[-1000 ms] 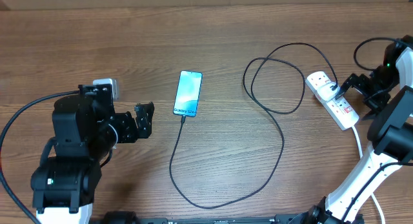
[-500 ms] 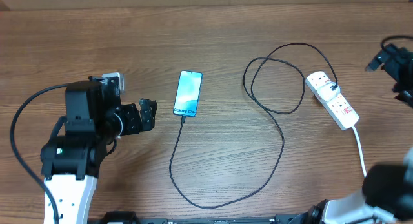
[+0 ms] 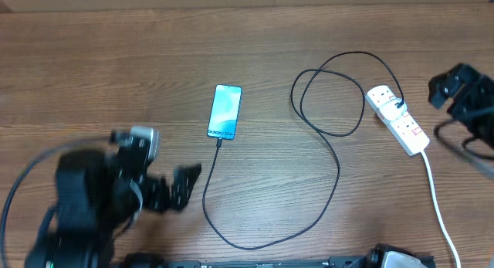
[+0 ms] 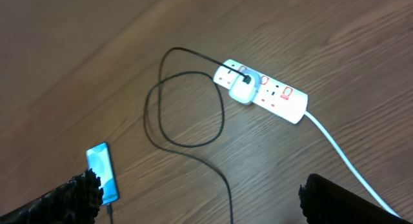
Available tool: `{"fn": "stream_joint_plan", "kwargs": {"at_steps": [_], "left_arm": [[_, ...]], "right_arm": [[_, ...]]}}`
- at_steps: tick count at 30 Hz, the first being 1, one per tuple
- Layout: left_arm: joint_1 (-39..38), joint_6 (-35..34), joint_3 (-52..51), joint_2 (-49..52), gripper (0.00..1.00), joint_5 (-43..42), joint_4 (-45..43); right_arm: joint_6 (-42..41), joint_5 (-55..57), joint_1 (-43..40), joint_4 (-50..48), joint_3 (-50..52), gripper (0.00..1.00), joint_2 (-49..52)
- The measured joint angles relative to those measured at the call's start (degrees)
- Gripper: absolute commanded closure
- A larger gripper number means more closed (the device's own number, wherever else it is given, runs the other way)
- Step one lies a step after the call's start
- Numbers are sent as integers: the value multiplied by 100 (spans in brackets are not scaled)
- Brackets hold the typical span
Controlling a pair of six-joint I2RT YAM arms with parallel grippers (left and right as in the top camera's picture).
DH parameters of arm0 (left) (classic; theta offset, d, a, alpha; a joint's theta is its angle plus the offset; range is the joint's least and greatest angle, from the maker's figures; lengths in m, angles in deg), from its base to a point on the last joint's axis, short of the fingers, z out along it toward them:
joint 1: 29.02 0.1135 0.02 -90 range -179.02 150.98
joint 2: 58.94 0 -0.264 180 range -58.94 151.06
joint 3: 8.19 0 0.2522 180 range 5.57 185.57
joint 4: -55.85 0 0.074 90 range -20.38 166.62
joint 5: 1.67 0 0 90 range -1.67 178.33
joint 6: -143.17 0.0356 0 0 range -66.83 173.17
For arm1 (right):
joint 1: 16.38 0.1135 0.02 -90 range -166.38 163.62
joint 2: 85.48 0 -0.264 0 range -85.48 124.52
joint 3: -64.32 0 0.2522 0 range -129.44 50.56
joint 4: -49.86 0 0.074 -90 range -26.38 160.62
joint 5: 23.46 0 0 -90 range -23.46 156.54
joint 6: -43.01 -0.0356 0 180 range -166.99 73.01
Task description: Plug charger to phone and switch on socket
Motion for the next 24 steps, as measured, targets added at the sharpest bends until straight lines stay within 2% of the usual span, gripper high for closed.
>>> {"fn": "stream_joint_plan", "kwargs": {"at_steps": [4, 11, 17, 24], "left_arm": [[0, 109, 0, -1276, 0, -59, 393], [0, 109, 2, -2736, 0, -92, 761], [0, 109, 0, -2964, 0, -127, 929], [0, 109, 0, -2964, 0, -129, 1233]], "right_arm": [[-138, 0, 173, -562, 758, 0, -678], [-350, -22, 284, -1921, 2337, 0, -1650], [-407, -125, 289, -2470, 2426, 0, -2009], [-411, -127, 286, -2413, 2426, 0, -1958]]}}
